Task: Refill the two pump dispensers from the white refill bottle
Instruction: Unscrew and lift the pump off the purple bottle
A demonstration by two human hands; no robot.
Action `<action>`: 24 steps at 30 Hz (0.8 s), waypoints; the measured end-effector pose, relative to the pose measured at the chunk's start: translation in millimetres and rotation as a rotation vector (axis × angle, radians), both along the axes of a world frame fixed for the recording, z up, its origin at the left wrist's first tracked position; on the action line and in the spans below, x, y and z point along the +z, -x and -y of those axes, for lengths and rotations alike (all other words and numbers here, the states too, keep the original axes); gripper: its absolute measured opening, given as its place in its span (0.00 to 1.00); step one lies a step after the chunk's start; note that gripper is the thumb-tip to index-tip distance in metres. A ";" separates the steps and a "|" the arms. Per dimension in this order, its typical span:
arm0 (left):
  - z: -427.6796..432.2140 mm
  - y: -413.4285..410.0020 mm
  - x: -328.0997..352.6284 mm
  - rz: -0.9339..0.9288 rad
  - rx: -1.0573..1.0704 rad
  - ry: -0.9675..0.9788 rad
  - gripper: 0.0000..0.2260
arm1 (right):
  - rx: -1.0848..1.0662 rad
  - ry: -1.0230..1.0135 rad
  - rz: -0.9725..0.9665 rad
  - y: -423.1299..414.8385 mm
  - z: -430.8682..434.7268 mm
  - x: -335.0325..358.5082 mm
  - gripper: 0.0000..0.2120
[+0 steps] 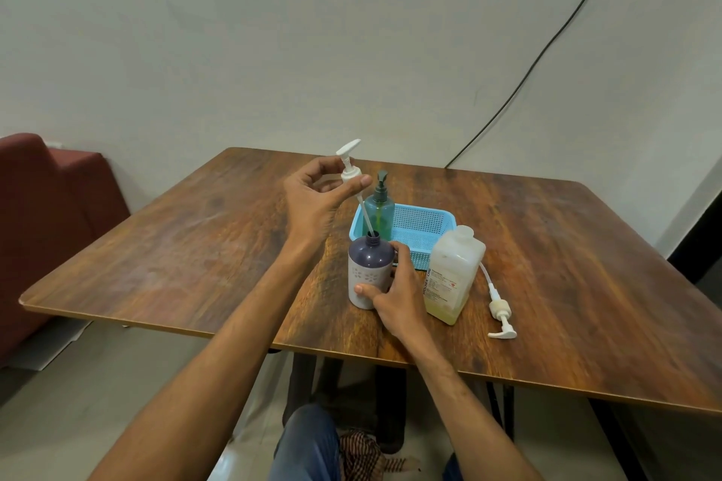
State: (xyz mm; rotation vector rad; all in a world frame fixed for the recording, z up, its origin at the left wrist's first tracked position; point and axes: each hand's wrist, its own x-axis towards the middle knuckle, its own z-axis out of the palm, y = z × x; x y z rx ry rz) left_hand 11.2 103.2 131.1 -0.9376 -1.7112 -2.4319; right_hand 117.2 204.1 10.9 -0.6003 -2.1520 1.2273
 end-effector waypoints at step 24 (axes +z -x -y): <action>37.5 23.6 -16.3 -0.138 0.163 0.047 0.16 | 0.014 0.017 -0.019 -0.2 -2.4 -3.1 0.38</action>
